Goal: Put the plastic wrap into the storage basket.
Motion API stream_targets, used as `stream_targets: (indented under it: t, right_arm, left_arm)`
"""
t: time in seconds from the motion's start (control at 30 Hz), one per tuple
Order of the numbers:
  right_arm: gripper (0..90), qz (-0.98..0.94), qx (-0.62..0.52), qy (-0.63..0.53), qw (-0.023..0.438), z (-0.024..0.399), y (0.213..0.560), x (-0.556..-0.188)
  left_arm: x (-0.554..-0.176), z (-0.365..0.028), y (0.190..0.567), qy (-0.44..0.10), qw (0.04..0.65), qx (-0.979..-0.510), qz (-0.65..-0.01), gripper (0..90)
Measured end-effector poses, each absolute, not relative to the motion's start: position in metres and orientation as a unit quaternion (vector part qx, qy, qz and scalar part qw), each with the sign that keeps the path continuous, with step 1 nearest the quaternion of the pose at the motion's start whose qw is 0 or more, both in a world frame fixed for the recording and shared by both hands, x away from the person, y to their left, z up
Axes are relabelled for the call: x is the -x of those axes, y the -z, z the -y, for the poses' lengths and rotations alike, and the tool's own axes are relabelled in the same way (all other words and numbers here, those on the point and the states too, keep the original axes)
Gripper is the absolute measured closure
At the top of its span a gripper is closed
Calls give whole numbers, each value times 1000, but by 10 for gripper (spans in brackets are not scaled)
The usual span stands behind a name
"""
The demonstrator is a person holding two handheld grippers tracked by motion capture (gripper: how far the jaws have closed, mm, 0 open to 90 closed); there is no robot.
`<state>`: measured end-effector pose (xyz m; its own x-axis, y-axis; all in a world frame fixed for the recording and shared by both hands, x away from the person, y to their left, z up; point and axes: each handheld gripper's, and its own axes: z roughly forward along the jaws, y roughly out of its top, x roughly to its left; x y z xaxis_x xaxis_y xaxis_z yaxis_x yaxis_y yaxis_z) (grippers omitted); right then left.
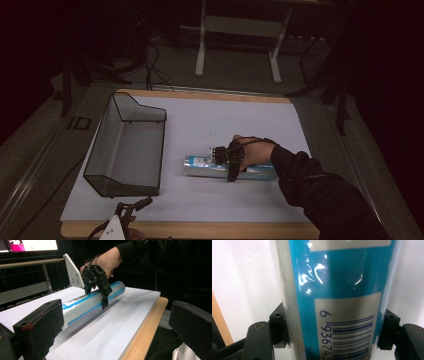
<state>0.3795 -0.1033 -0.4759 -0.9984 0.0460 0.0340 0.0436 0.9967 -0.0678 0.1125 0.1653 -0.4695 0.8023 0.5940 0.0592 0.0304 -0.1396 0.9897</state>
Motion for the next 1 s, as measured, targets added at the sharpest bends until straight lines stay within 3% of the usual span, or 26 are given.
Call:
stream_targets:
  t: [0.6, 1.0]
  right_arm:
    - [313, 972, 223, 55, 42, 104, 463, -392]
    - [313, 953, 272, 129, -14, 78, 448, -391]
  left_arm:
    - [-123, -158, 469, -209, 626, -725, -196, 7]
    - [-123, -157, 469, -209, 625, -726, -196, 7]
